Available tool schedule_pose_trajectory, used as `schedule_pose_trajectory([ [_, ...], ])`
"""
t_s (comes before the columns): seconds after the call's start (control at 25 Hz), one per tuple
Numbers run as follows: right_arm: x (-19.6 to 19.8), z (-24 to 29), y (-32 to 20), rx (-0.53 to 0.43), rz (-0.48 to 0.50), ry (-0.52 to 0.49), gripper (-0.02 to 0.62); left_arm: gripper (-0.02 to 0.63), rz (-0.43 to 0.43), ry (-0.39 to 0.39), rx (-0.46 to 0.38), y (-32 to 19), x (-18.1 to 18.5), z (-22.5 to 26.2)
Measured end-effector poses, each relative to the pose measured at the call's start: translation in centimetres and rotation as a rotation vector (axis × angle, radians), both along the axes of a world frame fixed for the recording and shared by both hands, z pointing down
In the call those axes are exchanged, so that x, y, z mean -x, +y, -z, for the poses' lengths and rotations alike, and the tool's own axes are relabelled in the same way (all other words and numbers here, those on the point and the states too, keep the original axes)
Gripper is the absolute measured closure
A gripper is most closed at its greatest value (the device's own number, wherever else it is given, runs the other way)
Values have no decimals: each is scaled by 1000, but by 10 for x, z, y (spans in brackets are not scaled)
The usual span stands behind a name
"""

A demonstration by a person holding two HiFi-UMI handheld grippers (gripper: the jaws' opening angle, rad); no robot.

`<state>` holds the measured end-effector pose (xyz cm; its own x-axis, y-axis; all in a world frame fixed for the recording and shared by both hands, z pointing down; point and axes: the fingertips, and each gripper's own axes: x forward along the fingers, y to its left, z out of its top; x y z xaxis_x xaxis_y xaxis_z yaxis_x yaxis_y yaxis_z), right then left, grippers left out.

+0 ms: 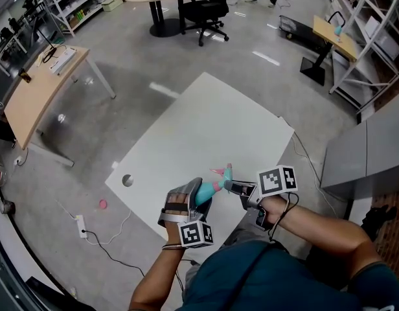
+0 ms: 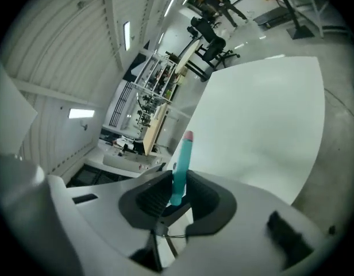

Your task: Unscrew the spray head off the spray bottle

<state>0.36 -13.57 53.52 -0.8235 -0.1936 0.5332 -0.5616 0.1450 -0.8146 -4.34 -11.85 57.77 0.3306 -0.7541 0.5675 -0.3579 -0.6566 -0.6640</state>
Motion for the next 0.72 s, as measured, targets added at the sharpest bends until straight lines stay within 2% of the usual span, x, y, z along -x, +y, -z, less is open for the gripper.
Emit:
schedule_pose_trajectory([
  [0.12,1,0,4,-85,122,43,520,222,-19,101,76,6,-4,-1],
  [0.24,6,7,11,-268,289,65,524,224,-55,238,189,14,-7,-4],
  [0.32,10,14,21,-482,487,99,526,224,-97,349,285,22,-10,-3],
  [0.44,15,25,44,-888,893,159,526,225,-206,439,393,41,-15,-1],
  [0.52,9,22,59,-1169,1207,260,526,225,-282,439,444,54,-20,-3],
  [0.6,-3,5,62,-1439,1516,458,526,226,-319,402,468,61,-22,-9],
  [0.64,-8,-4,60,-1548,1627,554,531,227,-321,380,472,62,-22,-12],
  [0.68,-10,-9,58,-1622,1682,614,531,228,-315,366,473,61,-22,-15],
  [0.72,-9,-10,56,-1658,1681,635,530,229,-302,365,472,59,-22,-17],
])
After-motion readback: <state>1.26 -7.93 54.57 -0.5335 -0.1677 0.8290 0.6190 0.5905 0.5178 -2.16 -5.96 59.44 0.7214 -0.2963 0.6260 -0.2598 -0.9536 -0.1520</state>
